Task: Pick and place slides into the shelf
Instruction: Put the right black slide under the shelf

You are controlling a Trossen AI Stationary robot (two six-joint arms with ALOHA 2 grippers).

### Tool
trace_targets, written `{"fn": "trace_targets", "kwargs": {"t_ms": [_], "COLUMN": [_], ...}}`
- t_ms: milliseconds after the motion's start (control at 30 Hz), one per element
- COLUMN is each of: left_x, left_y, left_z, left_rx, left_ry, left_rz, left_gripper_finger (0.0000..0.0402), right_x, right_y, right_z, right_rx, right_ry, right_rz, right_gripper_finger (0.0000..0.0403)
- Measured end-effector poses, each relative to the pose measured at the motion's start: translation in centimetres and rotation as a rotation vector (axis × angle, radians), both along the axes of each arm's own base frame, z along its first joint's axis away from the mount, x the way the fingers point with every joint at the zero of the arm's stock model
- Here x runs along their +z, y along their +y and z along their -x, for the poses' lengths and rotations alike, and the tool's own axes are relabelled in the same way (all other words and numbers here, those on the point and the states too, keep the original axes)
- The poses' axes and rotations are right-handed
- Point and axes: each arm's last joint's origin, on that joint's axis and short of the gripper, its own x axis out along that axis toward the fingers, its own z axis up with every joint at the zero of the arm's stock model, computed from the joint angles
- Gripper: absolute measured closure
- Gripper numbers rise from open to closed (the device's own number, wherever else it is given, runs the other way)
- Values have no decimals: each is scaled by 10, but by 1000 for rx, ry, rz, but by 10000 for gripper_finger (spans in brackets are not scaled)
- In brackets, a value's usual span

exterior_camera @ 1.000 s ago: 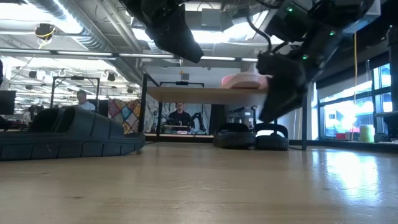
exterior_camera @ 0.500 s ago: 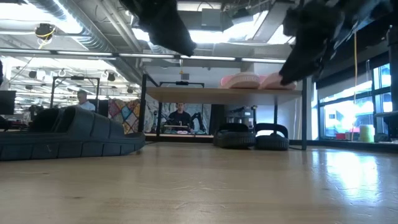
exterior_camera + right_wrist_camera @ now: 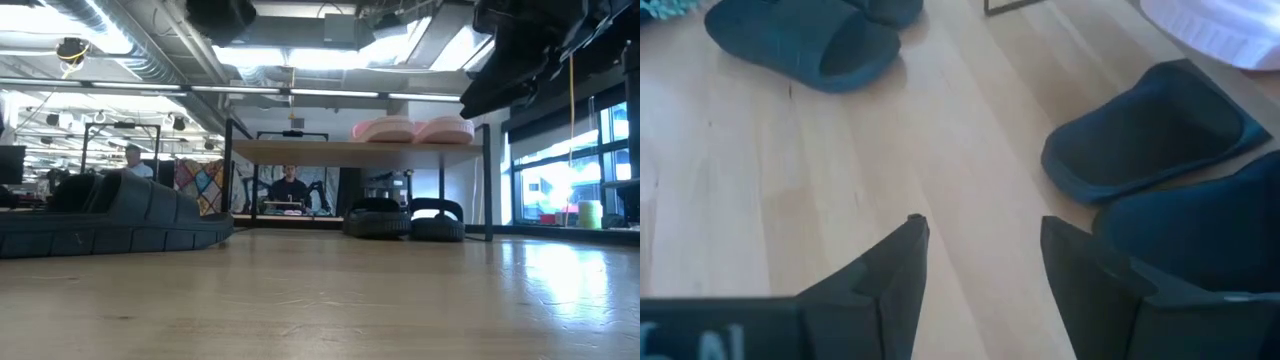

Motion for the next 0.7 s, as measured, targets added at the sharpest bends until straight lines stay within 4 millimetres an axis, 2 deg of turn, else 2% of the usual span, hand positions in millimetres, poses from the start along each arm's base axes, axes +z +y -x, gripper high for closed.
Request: {"fn": "trace_targets", "kwargs": {"t_ms": [100, 200, 300, 400, 700], "left_x": [-5, -13, -21, -27, -64], "left_y": [-13, -26, -38, -46, -62], "left_z": [10, 26, 38, 40, 29], "left_rx": [-85, -143, -120, -60, -73], "left_ry": [51, 131, 168, 140, 285], "left_rz": [-72, -239, -444, -624, -627], "left_gripper_finger": [192, 192, 192, 192, 192], "right_x": [-1, -2, -2, -2, -1], "right_y": [0, 0, 0, -2, -3], "right_z": [1, 2, 2, 2, 2], "right_rx": [0, 0, -1, -36, -54], "right_ry": [8, 23, 29, 19, 12], "right_rz": [2, 7, 10, 42, 60], "right_gripper_finger": [207, 207, 207, 207, 207]}}
